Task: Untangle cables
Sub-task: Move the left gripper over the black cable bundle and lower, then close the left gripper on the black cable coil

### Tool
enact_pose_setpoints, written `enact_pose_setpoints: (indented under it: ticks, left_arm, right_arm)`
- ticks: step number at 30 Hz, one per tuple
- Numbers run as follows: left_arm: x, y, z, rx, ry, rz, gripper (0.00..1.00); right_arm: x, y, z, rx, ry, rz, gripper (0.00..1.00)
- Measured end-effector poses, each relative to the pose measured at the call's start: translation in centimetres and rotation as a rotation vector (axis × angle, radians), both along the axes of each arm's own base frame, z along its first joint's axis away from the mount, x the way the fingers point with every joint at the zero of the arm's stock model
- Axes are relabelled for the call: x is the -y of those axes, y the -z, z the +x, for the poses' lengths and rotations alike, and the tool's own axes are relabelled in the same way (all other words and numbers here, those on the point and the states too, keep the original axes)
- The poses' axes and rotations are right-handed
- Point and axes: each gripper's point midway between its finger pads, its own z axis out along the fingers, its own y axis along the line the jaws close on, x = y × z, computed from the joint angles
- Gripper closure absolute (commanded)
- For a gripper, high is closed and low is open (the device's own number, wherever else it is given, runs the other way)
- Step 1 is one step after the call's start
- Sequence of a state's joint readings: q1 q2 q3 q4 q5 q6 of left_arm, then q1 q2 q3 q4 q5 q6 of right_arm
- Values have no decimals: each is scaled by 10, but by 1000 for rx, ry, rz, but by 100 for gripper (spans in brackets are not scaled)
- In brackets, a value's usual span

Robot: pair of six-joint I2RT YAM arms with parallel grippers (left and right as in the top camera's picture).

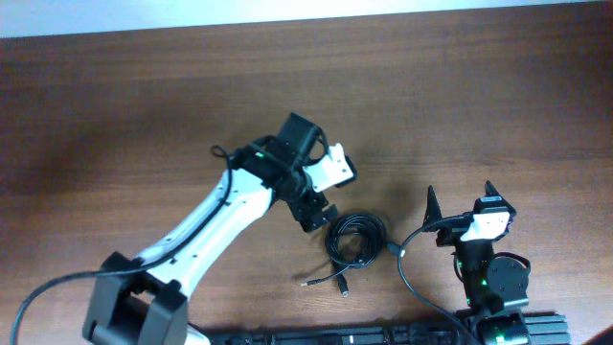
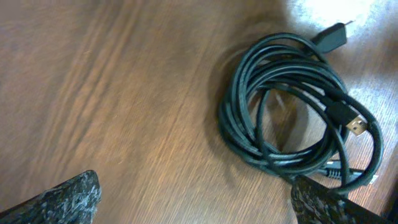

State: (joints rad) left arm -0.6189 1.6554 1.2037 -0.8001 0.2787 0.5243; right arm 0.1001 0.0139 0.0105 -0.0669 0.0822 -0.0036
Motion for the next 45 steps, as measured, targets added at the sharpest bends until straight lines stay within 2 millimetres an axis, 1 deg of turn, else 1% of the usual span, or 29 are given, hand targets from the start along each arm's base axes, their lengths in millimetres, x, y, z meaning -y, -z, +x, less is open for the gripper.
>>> enact_pose_setpoints:
  ticks: [2, 6, 12, 17, 20, 27, 30, 39, 42, 43, 44, 45]
  left_arm:
    - [8, 7, -5, -10, 25, 7, 1]
    - [18, 13, -9, -11, 55, 8, 1]
    - [27, 19, -17, -31, 85, 5, 1]
    - [32, 19, -20, -36, 97, -10, 1]
    - [35, 23, -22, -46, 106, -5, 1]
    - [45, 43, -39, -92, 157, 31, 1]
    - [46, 56, -43, -120, 166, 53, 1]
    - [46, 86, -43, -163, 164, 90, 2]
    - [49, 89, -38, -149, 169, 92, 0]
    - [50, 88, -37, -147, 168, 91, 6]
    - [52, 89, -35, -146, 169, 89, 16]
    - [53, 89, -33, -139, 171, 89, 30]
  right_arm:
    - [0, 0, 0, 0, 0, 0, 1]
    - [0, 0, 0, 0, 0, 1, 1]
    - [0, 0, 0, 0, 0, 0, 1]
    - [0, 0, 0, 0, 0, 0, 1]
    - [0, 0, 0, 0, 0, 0, 1]
    - [0, 0, 0, 0, 0, 0, 1]
    - [0, 0, 0, 0, 0, 0, 1]
    - [0, 0, 0, 0, 0, 0, 1]
    - [0, 0, 0, 0, 0, 0, 1]
    - [0, 0, 0, 0, 0, 0, 1]
    - [0, 0, 0, 0, 0, 0, 1]
    - [0, 0, 0, 0, 0, 0, 1]
